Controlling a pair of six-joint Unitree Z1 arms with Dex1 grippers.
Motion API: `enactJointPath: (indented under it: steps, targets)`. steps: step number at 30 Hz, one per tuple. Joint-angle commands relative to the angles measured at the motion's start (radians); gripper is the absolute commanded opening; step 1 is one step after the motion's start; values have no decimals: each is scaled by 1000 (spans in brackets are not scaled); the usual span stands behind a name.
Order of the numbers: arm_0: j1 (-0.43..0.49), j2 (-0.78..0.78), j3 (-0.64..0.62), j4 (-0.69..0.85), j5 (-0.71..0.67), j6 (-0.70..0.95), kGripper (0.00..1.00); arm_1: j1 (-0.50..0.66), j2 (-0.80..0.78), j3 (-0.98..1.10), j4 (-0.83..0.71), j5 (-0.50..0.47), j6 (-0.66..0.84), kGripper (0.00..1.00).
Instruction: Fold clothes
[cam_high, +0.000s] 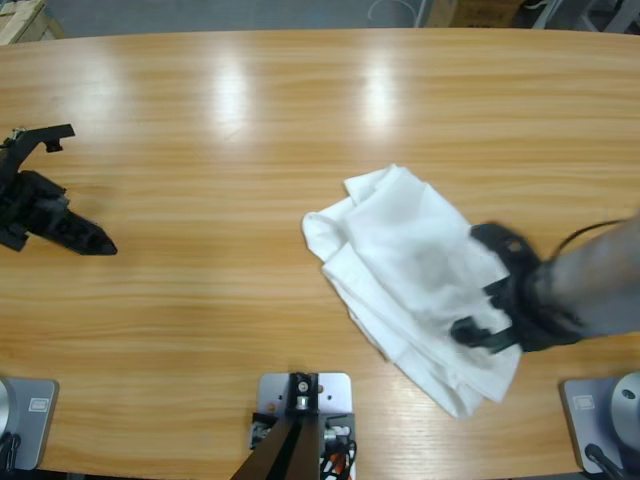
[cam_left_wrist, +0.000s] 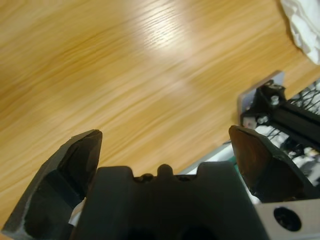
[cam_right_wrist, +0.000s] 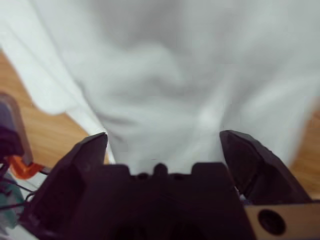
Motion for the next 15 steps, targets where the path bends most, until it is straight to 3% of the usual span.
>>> enactJointPath:
  steps: [1, 4, 6, 11, 15]
  targets:
    - [-320, -63, -85, -15, 206, -69, 1000, 11, -179, -254, 355, -182, -47, 918]
    - [-437, 36, -200, -13, 229, -81, 1000, 9, -209, -255, 381, -186, -47, 918]
    - [-463, 97, -264, -12, 231, -81, 1000, 9, -198, -246, 364, -161, -48, 918]
    - [-457, 82, -255, -8, 360, -85, 1000, 9, -158, -126, 143, -31, -27, 914]
    - [-385, 33, -184, -5, 384, -97, 1000, 9, -35, 1, -54, 32, -6, 913]
